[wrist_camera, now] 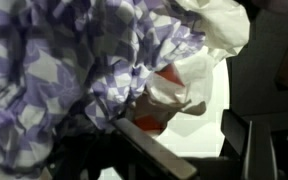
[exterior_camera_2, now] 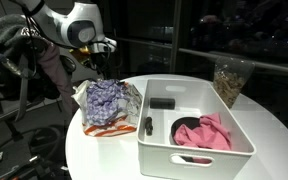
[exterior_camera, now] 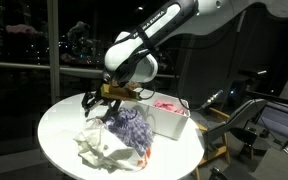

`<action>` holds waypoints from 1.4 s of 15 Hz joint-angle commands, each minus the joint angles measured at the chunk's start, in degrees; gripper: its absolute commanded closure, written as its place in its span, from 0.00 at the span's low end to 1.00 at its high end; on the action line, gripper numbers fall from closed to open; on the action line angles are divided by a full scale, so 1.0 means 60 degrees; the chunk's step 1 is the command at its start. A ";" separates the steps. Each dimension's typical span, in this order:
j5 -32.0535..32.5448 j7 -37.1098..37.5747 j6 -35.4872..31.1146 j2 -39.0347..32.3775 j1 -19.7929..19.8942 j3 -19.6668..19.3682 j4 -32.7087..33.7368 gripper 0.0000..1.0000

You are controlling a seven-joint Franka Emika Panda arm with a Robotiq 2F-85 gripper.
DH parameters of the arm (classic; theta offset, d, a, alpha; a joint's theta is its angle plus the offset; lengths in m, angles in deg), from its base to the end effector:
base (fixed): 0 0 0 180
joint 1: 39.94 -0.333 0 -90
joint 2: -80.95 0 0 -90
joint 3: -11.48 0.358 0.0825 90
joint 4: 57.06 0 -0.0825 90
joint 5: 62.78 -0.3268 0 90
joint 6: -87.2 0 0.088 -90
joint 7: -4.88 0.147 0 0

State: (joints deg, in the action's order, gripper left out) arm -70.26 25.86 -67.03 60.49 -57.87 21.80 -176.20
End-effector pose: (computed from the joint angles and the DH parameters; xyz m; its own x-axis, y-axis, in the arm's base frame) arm 0.5318 0.2763 0.3272 0.9841 -0.0229 0.1761 0.0175 -0.9743 -0.2248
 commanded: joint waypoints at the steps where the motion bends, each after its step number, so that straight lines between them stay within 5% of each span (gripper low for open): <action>1: -0.0714 -0.0899 0.0173 -0.0853 0.0500 0.0391 0.0734 0.00; 7: -0.1538 -0.1819 0.0367 -0.1840 0.0973 0.0919 0.1428 0.00; 8: -0.1550 -0.1824 0.0424 -0.1926 0.0964 0.0908 0.1498 0.25; 10: -0.1631 -0.1875 0.0471 -0.2092 0.1021 0.0949 0.1607 0.29; 16: -0.1724 -0.1859 0.0421 -0.2277 0.1055 0.0951 0.1774 0.75; 18: -0.2194 -0.2363 0.0254 -0.2395 0.1415 0.1384 0.1864 0.88; 21: -0.3232 -0.3606 0.0095 -0.2503 0.2085 0.2244 0.1999 0.93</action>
State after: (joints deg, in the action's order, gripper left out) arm -84.28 10.99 -65.33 47.20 -49.36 30.07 -166.69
